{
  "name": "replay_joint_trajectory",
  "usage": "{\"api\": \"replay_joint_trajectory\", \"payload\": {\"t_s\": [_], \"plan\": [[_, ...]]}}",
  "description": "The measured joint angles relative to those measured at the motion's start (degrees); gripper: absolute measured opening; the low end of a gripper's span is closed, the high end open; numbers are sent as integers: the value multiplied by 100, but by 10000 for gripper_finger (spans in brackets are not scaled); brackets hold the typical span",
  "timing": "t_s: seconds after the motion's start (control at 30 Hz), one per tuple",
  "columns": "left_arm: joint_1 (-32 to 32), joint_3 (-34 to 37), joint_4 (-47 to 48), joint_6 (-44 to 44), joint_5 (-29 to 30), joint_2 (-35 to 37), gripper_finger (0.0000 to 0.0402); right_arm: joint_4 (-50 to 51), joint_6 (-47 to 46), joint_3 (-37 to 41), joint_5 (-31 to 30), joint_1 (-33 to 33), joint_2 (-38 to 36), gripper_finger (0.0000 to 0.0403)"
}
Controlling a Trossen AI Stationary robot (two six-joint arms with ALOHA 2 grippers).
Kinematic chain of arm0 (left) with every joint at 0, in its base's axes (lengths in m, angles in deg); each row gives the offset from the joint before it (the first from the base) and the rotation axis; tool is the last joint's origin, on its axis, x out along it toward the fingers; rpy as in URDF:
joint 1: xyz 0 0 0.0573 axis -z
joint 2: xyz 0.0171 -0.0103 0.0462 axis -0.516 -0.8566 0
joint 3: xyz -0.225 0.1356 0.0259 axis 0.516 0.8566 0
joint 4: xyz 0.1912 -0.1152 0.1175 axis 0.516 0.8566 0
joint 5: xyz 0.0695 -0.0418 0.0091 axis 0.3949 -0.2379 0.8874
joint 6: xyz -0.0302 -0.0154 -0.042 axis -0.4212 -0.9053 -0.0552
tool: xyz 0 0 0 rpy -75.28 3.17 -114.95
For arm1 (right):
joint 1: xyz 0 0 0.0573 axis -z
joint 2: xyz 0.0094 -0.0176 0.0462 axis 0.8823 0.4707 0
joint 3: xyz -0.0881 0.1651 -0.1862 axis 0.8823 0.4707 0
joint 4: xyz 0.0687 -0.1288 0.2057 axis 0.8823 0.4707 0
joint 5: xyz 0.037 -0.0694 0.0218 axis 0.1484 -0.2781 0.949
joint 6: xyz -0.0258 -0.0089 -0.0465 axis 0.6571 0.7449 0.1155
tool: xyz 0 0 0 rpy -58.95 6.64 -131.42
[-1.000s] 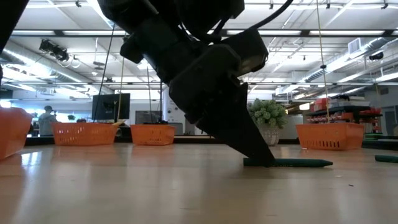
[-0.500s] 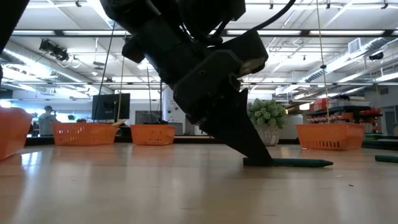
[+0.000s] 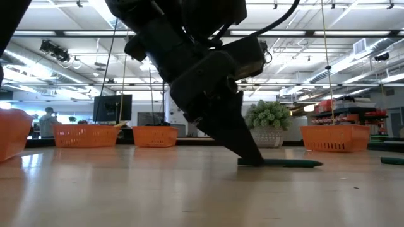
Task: Sort crayons/erasers/pens/pencils in bins
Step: Put the left green crayon into the middle orange bin
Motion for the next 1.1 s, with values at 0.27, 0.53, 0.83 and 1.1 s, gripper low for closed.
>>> {"api": "replay_joint_trajectory", "payload": {"t_s": [0.27, 0.53, 0.83, 1.1], "plan": [[-230, 18, 1015, 183, 46, 718, 31, 236, 9, 0, 585, -2, -63, 107], [-602, 11, 2196, 120, 30, 1382, 45, 363, 142, 0, 645, -39, -300, 107], [-1328, 0, 3200, -30, 145, 2024, 23, 491, 619, 0, 337, -39, -725, 107], [-1917, 0, 3759, -309, 159, 2160, 39, 605, 1234, 0, -42, -37, -1025, 107]]}}
